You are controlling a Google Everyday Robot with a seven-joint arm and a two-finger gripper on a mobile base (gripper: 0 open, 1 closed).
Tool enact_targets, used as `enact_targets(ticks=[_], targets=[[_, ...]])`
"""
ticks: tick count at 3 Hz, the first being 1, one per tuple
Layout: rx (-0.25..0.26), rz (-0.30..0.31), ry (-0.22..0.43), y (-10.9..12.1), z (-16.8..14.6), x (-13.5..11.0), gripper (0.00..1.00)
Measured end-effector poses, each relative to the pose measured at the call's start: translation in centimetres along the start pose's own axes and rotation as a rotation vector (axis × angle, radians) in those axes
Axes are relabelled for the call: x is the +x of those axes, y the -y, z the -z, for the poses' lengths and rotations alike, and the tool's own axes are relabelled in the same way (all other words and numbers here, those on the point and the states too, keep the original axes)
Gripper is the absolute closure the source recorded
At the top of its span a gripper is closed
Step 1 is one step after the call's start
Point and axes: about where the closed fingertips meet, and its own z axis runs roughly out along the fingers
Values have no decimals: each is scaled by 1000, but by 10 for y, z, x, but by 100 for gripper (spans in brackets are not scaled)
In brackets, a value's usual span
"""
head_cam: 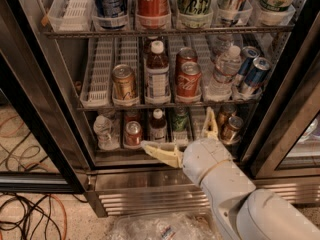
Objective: Pick orange can from middle shelf of fridge
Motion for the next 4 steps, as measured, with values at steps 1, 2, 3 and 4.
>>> enact_targets(ticks=[1, 2, 3, 4], targets=[[-20, -46, 40, -23, -13, -7, 0], [15, -78, 81, -35, -27, -13, 0], [39, -84, 103, -41, -37, -17, 0], [49, -86, 95, -42, -51, -13, 0]])
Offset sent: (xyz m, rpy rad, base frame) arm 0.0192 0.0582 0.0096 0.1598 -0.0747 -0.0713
